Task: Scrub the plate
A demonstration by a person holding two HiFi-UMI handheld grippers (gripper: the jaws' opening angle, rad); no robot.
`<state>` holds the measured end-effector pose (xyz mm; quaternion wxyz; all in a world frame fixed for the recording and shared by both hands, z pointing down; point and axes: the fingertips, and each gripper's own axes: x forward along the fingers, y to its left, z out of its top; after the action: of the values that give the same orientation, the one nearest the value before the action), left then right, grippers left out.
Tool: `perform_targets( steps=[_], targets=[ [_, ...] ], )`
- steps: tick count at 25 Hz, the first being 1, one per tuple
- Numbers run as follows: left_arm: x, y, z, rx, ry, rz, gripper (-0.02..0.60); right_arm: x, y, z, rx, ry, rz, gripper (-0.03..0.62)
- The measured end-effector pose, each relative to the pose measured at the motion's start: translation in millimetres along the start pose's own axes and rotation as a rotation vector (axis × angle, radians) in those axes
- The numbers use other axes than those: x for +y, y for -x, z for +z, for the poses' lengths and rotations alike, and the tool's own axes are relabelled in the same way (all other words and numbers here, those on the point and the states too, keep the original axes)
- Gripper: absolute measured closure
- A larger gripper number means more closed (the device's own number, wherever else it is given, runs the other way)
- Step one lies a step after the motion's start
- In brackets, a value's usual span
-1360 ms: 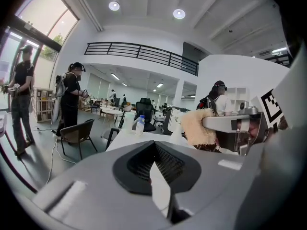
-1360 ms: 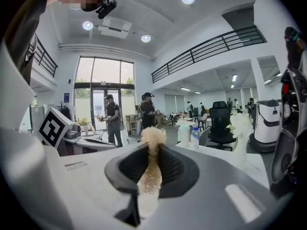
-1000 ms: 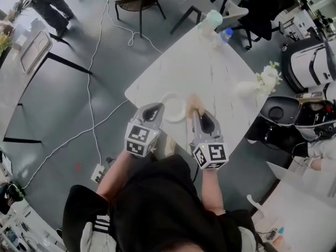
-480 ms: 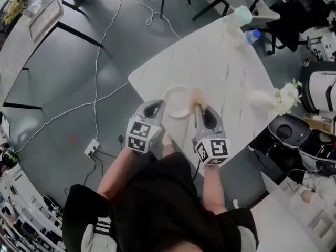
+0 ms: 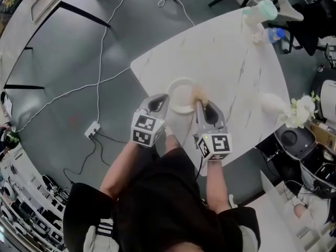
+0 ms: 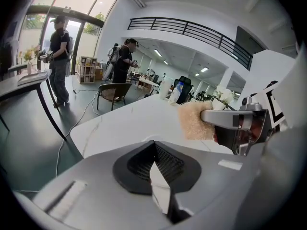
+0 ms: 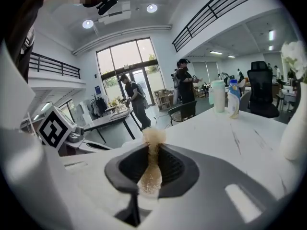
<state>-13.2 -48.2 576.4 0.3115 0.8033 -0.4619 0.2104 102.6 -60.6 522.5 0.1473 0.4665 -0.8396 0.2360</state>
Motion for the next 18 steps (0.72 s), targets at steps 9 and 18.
perform_targets(
  steps=[9, 18],
  targets=[
    [11.7, -29.1, -27.7, 0.092, 0.090, 0.047, 0.574, -8.3, -15.5, -22.8, 0.044, -0.015, 0.028, 0.545],
    [20.4, -47.6, -47.3, 0.216, 0.152, 0.030, 0.440, -8.9, -37.5, -25.0, 0.061, -0.017, 0.039, 0.545]
  ],
)
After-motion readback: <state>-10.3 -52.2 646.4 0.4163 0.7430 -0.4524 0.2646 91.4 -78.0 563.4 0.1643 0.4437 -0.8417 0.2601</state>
